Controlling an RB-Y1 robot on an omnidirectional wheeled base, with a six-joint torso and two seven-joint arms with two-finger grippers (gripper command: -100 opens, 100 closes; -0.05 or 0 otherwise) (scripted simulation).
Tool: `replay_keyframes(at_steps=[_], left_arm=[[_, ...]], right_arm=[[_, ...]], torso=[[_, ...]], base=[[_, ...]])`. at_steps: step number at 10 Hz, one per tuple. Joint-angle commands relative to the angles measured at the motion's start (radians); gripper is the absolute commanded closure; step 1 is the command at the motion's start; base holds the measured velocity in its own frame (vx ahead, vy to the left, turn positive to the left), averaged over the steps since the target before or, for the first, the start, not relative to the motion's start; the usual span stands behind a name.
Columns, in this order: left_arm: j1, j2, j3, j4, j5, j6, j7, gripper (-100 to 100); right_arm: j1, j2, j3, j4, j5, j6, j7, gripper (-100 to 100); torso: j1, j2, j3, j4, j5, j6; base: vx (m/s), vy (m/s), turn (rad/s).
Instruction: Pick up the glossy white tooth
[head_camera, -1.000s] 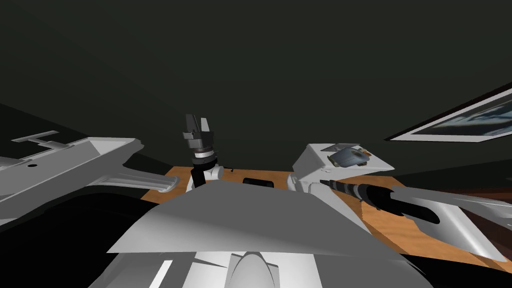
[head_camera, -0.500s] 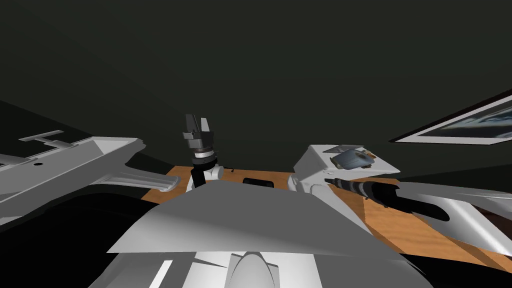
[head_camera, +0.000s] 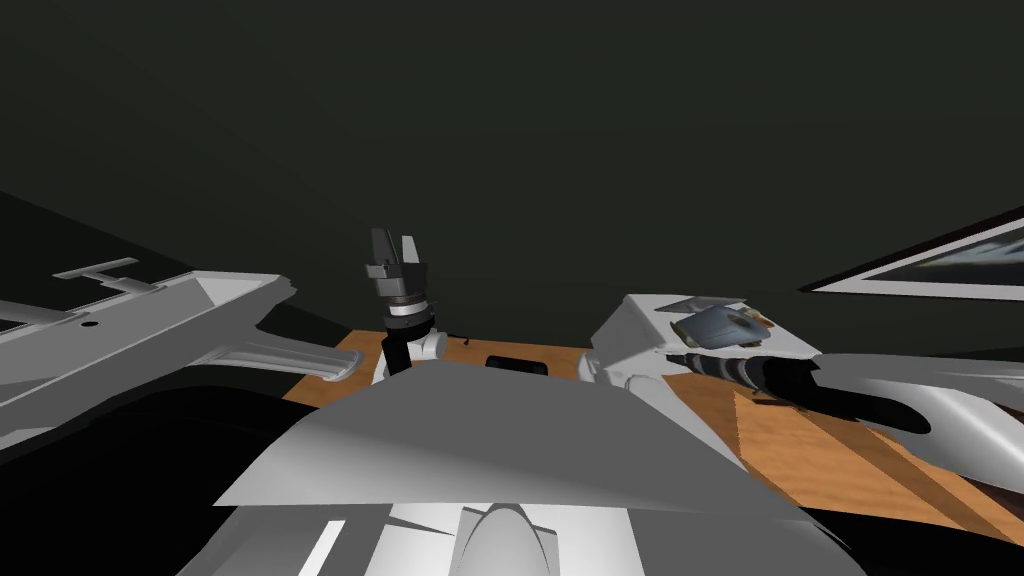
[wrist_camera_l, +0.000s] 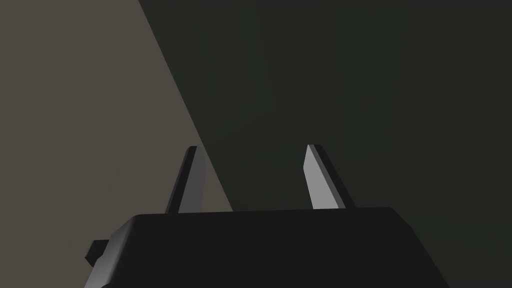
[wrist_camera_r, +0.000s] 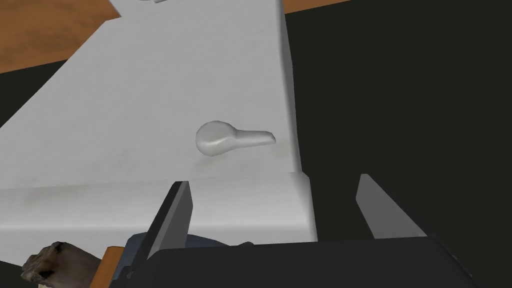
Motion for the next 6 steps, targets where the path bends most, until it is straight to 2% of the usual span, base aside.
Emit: replay_keyframes(at_steps=[1,6], left_arm=[[0.0,0.0,0.0,0.0,0.0,0.0,0.0,0],[0.0,0.0,0.0,0.0,0.0,0.0,0.0,0]], right_arm=[[0.014,-0.04,-0.006,0.011,-0.001,0.02,-0.011,-100],[0.014,-0.119,0.009,0.036,-0.004,0.042,-0.03,-100]], torso=[[0.0,0.0,0.0,0.0,0.0,0.0],[0.0,0.001,0.0,0.0,0.0,0.0]], base=[[0.033,0.021,0.066],[0.027,0.012,0.036]])
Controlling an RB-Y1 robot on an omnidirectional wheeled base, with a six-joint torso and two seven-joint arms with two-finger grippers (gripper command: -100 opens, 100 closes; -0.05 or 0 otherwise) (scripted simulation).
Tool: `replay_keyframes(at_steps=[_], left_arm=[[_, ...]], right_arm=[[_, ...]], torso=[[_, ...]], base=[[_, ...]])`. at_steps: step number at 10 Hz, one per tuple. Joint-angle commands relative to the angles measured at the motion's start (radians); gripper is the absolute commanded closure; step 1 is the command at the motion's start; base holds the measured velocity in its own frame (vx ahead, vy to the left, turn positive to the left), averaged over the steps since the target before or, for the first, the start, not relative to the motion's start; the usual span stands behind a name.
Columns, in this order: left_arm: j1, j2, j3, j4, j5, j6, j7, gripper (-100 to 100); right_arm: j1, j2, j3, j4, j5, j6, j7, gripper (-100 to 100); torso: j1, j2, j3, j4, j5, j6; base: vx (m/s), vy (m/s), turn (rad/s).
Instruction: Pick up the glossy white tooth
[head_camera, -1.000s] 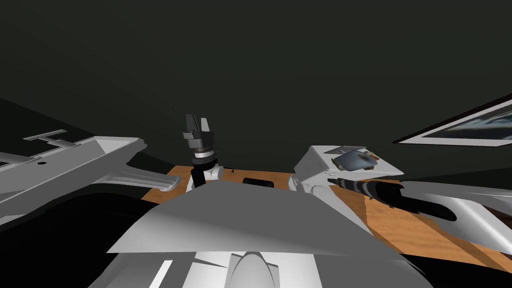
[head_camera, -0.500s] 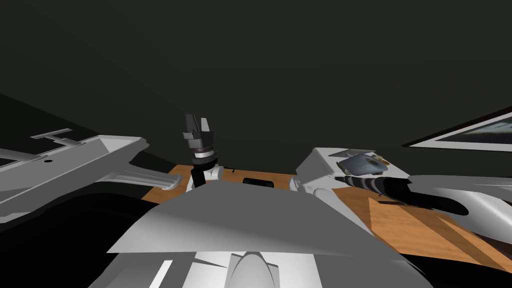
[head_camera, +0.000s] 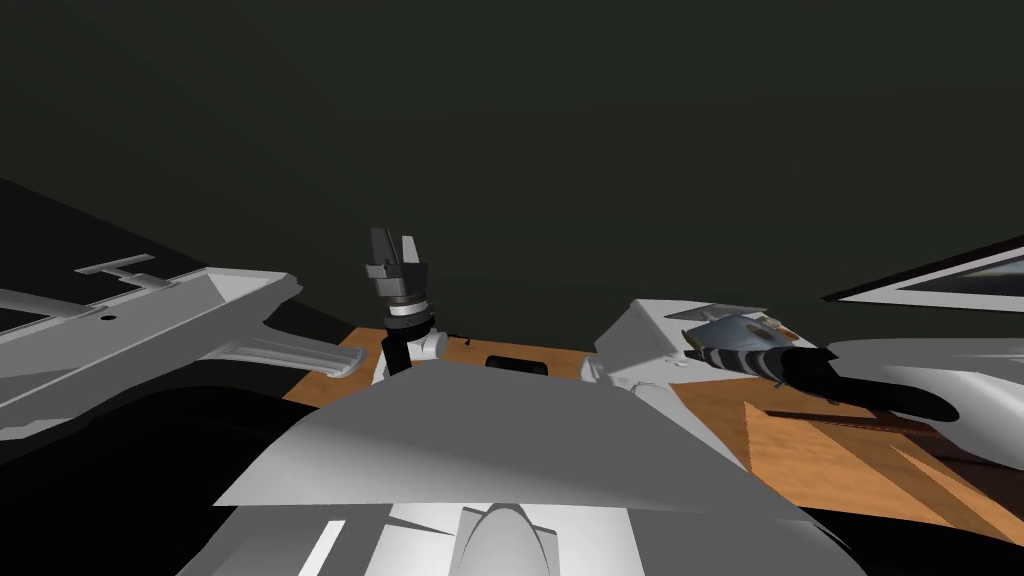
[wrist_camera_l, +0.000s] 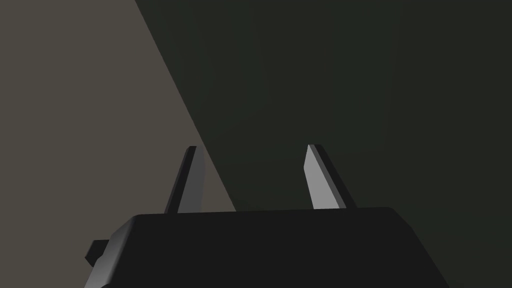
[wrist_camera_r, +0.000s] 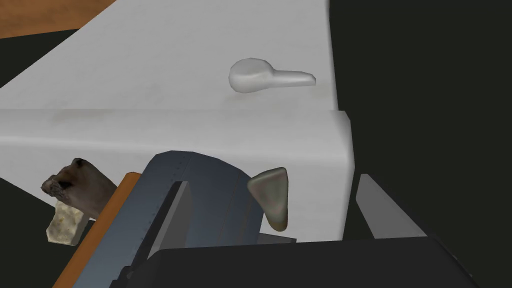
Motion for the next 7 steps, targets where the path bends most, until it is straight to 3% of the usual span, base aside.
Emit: replay_keyframes(at_steps=[1,2,3,6,7], left_arm=[[0.0,0.0,0.0,0.0,0.0,0.0,0.0,0],[0.0,0.0,0.0,0.0,0.0,0.0,0.0,0],[0.0,0.0,0.0,0.0,0.0,0.0,0.0,0],[0.0,0.0,0.0,0.0,0.0,0.0,0.0,0],[0.0,0.0,0.0,0.0,0.0,0.0,0.0,0]], right_arm=[[0.0,0.0,0.0,0.0,0.0,0.0,0.0,-100],[0.001,-0.002,-0.001,0.001,0.0,0.001,-0.001,0],[0.007,0.029,0.0,0.015,0.008,0.006,0.011,-100],[0.019,0.09,0.002,0.045,0.025,0.015,0.035,-100],[0.023,0.077,-0.004,0.04,0.021,0.012,0.029,-100]], torso=[[0.0,0.0,0.0,0.0,0.0,0.0],[-0.001,0.001,0.0,0.0,0.0,0.0],[-0.001,0.001,0.001,0.0,0.0,0.0],[-0.002,-0.001,0.0,0.0,-0.001,0.0],[-0.003,-0.002,-0.001,0.0,-0.002,-0.001]], base=[[0.009,0.004,0.008],[0.0,0.0,0.0],[0.021,0.0,0.048],[0.038,0.0,0.049],[0.014,0.003,0.0]])
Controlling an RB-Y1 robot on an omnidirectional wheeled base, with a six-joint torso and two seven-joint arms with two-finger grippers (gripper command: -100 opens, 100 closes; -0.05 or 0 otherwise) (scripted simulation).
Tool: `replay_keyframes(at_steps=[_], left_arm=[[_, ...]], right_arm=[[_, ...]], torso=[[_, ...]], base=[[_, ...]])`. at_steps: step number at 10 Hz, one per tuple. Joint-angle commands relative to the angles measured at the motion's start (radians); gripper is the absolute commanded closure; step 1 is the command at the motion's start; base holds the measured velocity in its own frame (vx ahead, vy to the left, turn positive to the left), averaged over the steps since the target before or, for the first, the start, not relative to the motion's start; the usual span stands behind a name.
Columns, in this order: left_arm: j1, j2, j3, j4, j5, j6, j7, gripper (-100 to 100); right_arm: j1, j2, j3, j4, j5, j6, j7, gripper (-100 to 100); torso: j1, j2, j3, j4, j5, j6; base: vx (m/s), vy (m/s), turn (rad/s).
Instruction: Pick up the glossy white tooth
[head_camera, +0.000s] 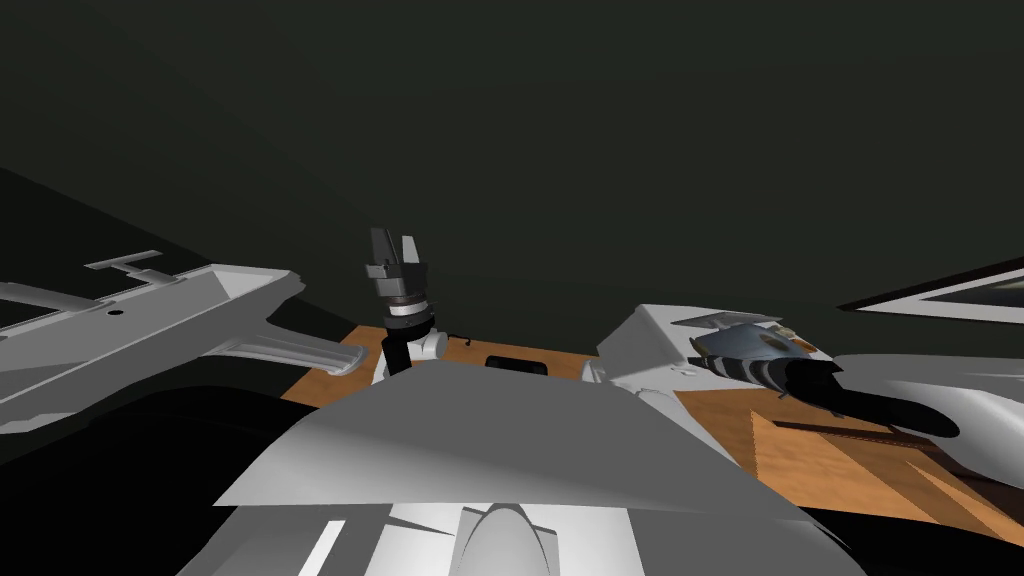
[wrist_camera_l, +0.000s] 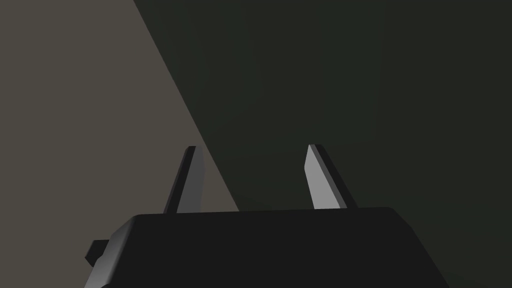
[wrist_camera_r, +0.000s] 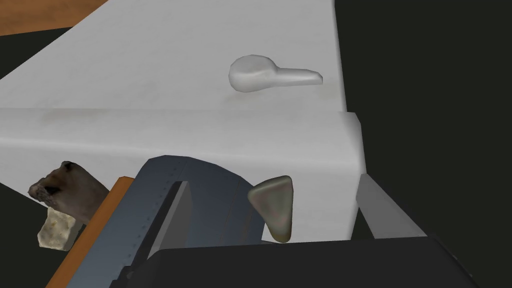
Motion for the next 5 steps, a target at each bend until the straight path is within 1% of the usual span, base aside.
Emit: replay_keyframes(at_steps=[1,5], left_arm=[[0.0,0.0,0.0,0.0,0.0,0.0,0.0,0],[0.0,0.0,0.0,0.0,0.0,0.0,0.0,0]], right_arm=[[0.0,0.0,0.0,0.0,0.0,0.0,0.0,100],[0.0,-0.001,0.0,0.001,0.0,0.0,0.0,100]], torso=[[0.0,0.0,0.0,0.0,0.0,0.0],[0.0,0.0,0.0,0.0,-0.001,0.0]], base=[[0.0,0.0,0.0],[0.0,0.0,0.0]])
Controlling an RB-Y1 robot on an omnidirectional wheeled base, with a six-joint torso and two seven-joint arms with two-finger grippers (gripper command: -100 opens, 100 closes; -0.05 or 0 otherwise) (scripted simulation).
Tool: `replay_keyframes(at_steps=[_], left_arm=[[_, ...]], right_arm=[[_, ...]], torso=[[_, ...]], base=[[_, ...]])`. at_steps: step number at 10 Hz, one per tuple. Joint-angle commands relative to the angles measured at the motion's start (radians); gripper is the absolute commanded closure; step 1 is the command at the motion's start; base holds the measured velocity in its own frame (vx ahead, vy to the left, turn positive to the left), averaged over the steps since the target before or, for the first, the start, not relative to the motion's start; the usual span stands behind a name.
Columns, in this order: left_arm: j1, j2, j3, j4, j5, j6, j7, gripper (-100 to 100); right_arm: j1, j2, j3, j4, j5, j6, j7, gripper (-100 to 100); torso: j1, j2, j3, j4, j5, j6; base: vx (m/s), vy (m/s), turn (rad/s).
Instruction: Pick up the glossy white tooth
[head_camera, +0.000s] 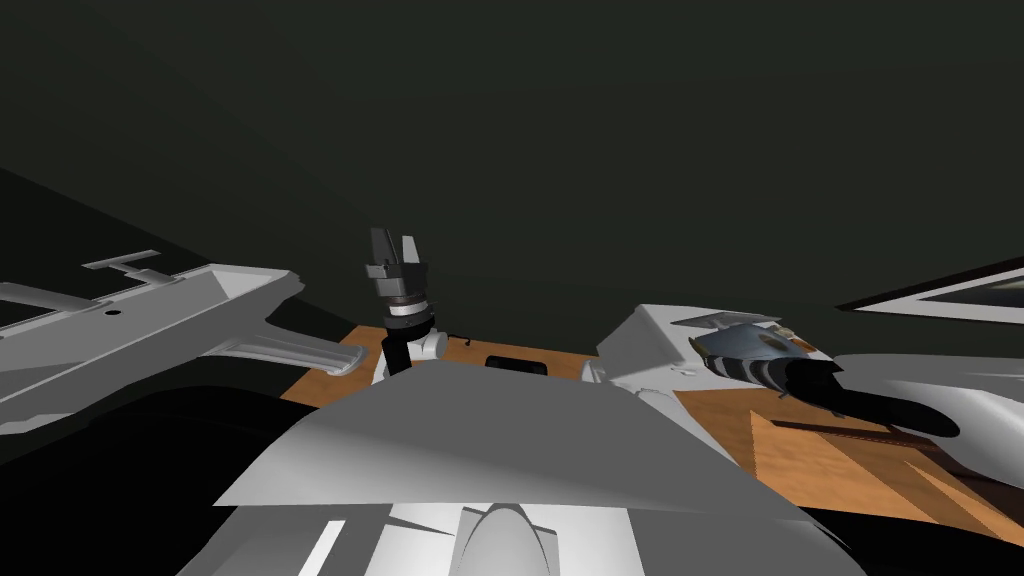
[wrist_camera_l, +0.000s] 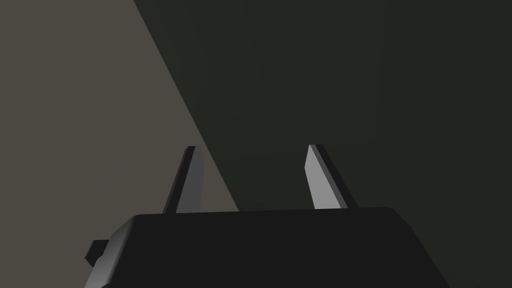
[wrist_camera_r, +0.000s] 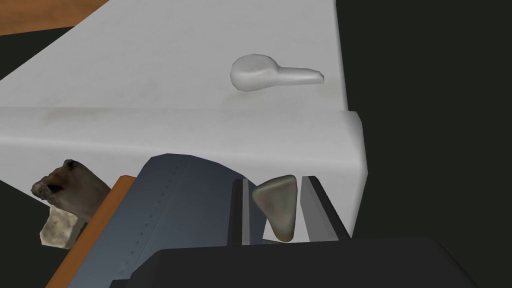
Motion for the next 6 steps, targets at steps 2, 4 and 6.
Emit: replay_keyframes(at_steps=[2,4,6], left_arm=[[0.0,0.0,0.0,0.0,0.0,0.0,0.0,0],[0.0,0.0,0.0,0.0,0.0,0.0,0.0,0],[0.0,0.0,0.0,0.0,0.0,0.0,0.0,0]], right_arm=[[-0.011,-0.029,0.002,-0.016,-0.007,-0.004,-0.011,100],[-0.019,-0.07,0.001,-0.036,-0.019,-0.01,-0.027,100],[-0.031,-0.06,0.015,-0.036,-0.014,-0.008,-0.023,0]], torso=[[0.0,0.0,0.0,0.0,0.0,0.0],[0.001,0.003,0.002,0.001,0.001,0.0],[0.0,0.002,0.001,0.001,0.0,0.0]], base=[[-0.012,0.001,-0.029],[-0.041,-0.001,-0.047],[-0.008,-0.001,-0.003]])
